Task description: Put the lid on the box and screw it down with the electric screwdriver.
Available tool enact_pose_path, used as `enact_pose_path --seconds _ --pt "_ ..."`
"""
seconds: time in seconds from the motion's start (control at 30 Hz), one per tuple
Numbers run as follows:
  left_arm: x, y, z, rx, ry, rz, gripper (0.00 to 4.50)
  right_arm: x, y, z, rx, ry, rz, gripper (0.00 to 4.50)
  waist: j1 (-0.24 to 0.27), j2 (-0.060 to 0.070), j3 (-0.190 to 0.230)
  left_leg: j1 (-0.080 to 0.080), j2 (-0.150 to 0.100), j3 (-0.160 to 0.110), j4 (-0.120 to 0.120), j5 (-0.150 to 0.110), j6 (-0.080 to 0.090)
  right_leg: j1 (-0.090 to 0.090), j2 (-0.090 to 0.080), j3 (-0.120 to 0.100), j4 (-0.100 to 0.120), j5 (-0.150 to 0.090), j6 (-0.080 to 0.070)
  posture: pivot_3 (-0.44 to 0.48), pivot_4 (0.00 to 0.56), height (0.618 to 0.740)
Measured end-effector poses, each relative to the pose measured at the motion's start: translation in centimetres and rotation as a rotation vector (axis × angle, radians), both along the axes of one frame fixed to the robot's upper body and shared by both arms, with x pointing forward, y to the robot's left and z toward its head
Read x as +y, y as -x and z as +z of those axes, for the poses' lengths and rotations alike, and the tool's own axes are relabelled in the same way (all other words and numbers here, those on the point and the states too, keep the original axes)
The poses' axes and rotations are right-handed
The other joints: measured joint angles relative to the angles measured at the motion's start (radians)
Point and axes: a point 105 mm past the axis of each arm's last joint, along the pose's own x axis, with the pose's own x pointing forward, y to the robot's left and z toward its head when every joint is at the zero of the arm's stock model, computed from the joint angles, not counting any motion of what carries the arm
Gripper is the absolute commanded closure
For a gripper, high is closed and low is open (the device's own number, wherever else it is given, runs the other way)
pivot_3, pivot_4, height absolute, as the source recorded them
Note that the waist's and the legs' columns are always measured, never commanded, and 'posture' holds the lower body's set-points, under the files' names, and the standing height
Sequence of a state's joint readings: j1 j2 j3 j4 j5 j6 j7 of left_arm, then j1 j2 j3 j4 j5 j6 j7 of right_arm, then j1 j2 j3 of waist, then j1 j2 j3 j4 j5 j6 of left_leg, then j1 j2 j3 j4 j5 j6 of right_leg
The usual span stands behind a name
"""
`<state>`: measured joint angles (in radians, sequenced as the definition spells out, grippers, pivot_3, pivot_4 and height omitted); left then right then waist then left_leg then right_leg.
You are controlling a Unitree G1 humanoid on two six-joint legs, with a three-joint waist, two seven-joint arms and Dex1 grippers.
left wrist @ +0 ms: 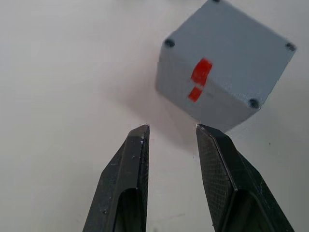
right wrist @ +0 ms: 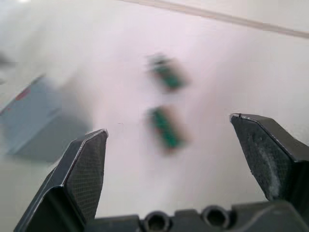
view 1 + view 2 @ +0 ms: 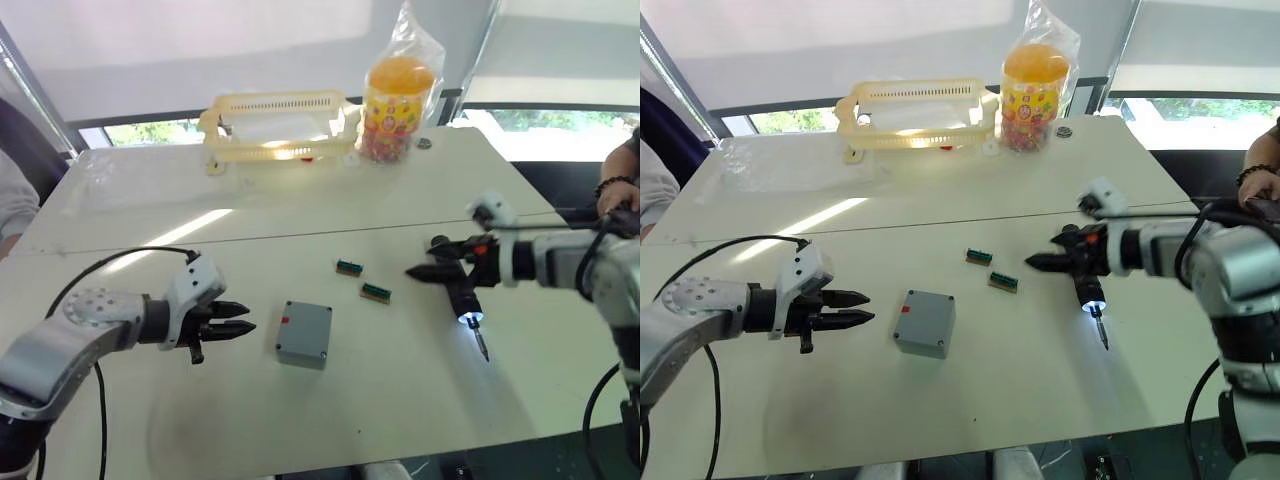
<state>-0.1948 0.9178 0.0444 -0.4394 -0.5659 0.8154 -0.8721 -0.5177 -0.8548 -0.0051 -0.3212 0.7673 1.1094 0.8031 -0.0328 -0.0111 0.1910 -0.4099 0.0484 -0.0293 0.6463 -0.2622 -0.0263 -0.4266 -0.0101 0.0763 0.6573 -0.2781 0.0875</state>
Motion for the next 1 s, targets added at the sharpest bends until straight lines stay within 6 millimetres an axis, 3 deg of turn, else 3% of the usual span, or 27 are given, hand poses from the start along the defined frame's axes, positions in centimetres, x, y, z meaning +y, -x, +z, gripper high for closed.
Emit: enact_pose_path --seconds 0.13,0.33,0.57,1.0 --pt "-1.0 -0.1 -1.1 -0.008 0.072 0.047 2.98 3.1 3.5 -2.7 0.003 -0.005 0.123 0.06 0.013 0.000 0.000 0.000 -0.001 0.002 0.004 0.001 -0.001 0.001 -0.001 0.002 0.001 0.000 0.000 0.000 0.150 0.740" --pt "-2.6 -0.3 -2.2 -0.008 0.098 0.051 2.98 6.3 5.9 -4.8 0.051 -0.037 0.213 0.06 0.015 -0.001 0.000 0.002 -0.001 0.002 0.005 0.005 -0.008 0.002 0.000 0.002 0.001 0.003 -0.004 0.000 0.150 0.740" --pt "-3.7 -2.0 -2.4 -0.052 0.097 0.028 2.98 7.3 6.9 -6.2 0.130 -0.030 0.238 0.06 0.017 -0.001 -0.001 0.002 -0.001 0.002 0.005 0.005 -0.008 0.002 0.000 0.002 0.001 0.004 -0.003 0.000 0.150 0.740" --pt "-6.7 -6.3 -2.0 -0.128 0.104 -0.094 2.98 9.9 6.9 -6.5 0.147 -0.118 0.158 0.06 0.017 -0.001 -0.001 0.002 -0.001 0.000 0.005 0.005 -0.008 0.002 0.000 0.001 0.005 0.004 -0.002 0.000 0.150 0.740"
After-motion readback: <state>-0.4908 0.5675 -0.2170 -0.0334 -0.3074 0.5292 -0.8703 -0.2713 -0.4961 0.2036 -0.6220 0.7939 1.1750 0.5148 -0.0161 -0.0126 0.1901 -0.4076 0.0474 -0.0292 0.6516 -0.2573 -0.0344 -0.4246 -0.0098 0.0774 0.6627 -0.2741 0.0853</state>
